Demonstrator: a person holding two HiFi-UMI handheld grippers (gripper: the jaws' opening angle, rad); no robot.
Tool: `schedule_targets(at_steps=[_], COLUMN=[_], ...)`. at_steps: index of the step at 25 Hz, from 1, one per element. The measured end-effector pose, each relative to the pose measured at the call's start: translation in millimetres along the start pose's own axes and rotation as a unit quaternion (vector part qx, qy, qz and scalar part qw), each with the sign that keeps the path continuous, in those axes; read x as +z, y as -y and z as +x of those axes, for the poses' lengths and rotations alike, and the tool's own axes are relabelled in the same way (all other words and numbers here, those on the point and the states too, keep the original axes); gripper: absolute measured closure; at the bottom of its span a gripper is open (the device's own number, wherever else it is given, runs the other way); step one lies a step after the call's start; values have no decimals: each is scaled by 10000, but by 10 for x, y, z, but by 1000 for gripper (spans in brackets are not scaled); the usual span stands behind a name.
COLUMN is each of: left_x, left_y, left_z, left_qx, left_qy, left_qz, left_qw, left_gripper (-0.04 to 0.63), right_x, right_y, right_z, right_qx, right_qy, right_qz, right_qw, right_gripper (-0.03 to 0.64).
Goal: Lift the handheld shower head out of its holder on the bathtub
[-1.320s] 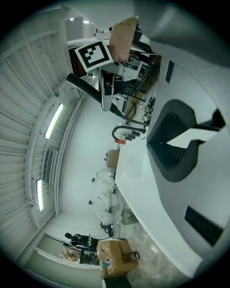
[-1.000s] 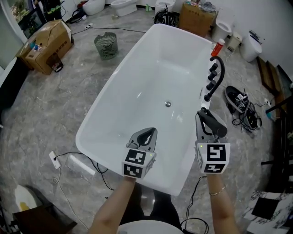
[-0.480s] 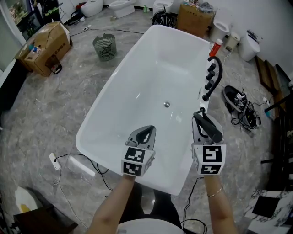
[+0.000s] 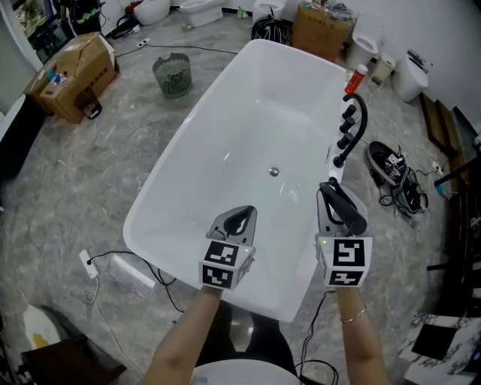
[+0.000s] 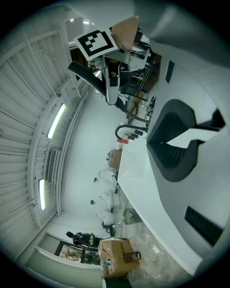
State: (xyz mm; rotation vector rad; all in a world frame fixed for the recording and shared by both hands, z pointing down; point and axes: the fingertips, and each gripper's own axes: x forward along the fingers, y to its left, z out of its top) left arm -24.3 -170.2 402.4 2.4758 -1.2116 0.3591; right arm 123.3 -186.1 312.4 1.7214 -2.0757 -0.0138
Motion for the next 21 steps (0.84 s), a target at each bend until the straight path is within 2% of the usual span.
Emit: schedule_targets(at_steps=[21], left_x=[124], left_y=[-115], left_z=[133], left_qx=[14], left_qy=[2], left_qz=[-31], left_qw=[10000], left_gripper=[575], right_x=[45], right_y=[36], right_z=[169], right_qx=[24], right_qy=[-84], right_qz=[20], right_qw=[10000], right_gripper=[480])
